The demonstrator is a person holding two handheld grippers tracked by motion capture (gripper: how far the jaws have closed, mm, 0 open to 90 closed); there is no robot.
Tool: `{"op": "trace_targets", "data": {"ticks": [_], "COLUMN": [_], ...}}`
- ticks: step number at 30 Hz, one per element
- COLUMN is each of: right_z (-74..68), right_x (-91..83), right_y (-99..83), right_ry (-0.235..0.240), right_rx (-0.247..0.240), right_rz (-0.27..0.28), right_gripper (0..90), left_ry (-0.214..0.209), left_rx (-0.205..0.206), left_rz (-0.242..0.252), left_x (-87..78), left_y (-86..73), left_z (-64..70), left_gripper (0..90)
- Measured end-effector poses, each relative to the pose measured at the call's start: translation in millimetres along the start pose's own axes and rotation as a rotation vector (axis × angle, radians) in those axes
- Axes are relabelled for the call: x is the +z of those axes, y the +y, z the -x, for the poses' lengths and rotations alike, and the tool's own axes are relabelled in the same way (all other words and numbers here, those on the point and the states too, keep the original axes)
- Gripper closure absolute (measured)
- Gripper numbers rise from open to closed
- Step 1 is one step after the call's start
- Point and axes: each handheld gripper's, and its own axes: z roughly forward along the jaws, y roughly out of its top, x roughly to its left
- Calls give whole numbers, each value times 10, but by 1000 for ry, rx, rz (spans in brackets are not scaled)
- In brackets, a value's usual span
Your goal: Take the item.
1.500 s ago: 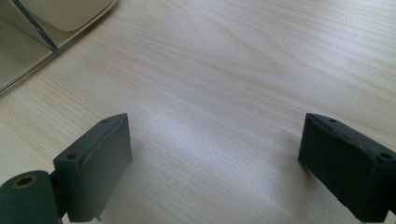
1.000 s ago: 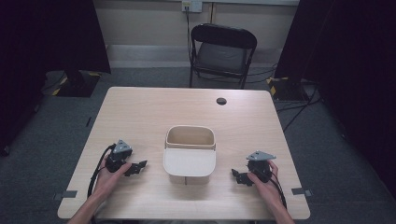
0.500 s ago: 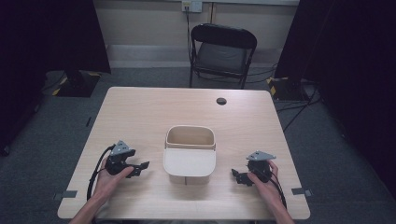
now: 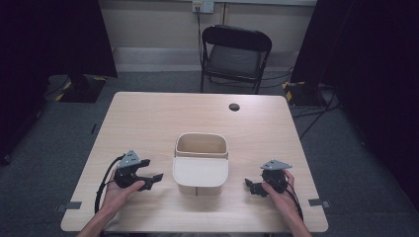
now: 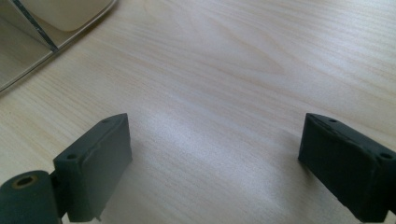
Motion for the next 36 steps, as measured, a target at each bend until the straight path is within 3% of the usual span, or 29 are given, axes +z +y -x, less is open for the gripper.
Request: {"op": "trace_targets", "data": {"ticks": [14,18,32,36], "right_z": [0,0,0,0], "right_x": [0,0,0,0], "right_y": [0,0,0,0], "right_ry": [0,0,0,0], "right_rx": [0,0,0,0], "right_rz": [0,0,0,0], "right_gripper": [86,86,86,86], "left_ry": [-89,-115,-157,-172], "left_rx": [60,58,96,89], "left_rz": [22,40,43,50], "left_x": [-10,-5,35,57], "left_y": [91,95,123,144], "left_z": [252,303,469,508], "left_gripper": [196,198,214,230]}}
